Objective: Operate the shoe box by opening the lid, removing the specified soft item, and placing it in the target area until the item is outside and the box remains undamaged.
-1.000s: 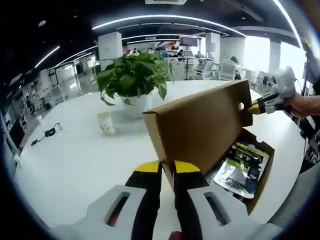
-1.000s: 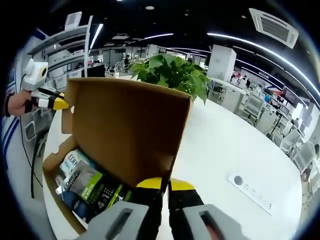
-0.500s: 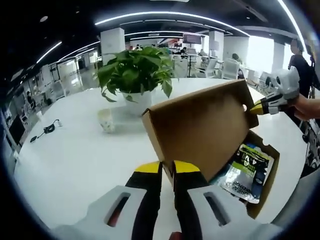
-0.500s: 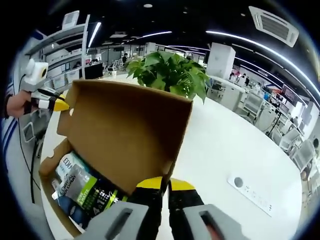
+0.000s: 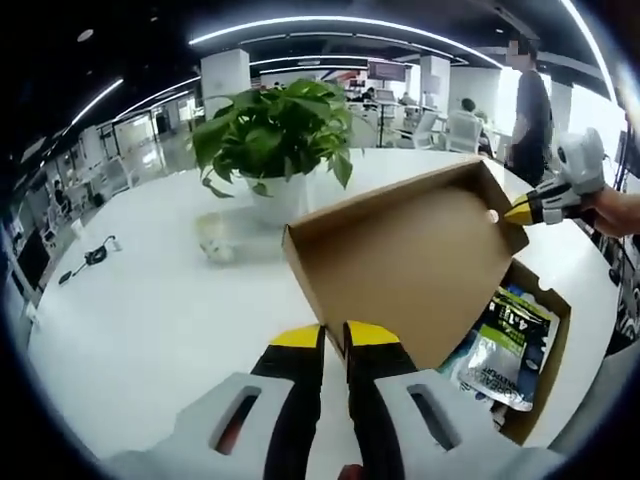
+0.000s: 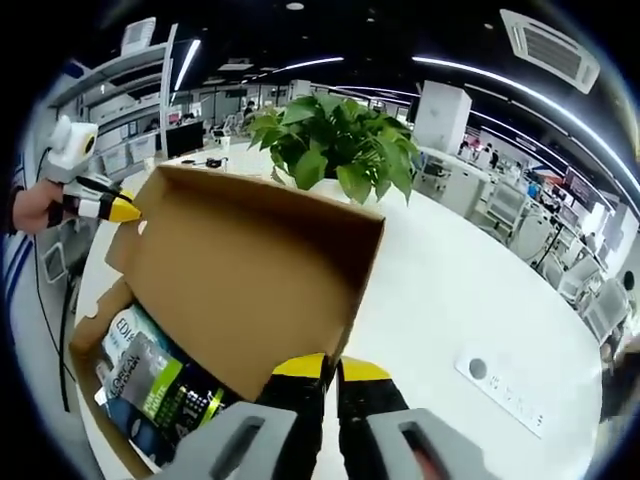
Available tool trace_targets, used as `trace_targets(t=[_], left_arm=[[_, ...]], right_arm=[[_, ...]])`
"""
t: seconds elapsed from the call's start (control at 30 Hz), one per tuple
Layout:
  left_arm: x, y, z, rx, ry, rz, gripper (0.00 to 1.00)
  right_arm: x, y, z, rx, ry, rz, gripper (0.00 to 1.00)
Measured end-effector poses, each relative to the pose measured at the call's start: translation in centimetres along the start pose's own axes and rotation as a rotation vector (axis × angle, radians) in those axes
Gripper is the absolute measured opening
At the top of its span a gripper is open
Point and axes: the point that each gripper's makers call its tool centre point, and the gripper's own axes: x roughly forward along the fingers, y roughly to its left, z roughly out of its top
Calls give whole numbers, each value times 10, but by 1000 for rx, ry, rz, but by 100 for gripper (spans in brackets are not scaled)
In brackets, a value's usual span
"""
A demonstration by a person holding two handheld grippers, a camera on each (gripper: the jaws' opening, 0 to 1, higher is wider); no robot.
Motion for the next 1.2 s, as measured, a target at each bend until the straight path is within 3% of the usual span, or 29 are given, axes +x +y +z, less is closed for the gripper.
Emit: trace_targets(t=[1.2], left_arm=[[40, 10, -22, -14, 115, 15, 7]], right_arm=[[37, -6, -9, -13, 86, 8, 0]])
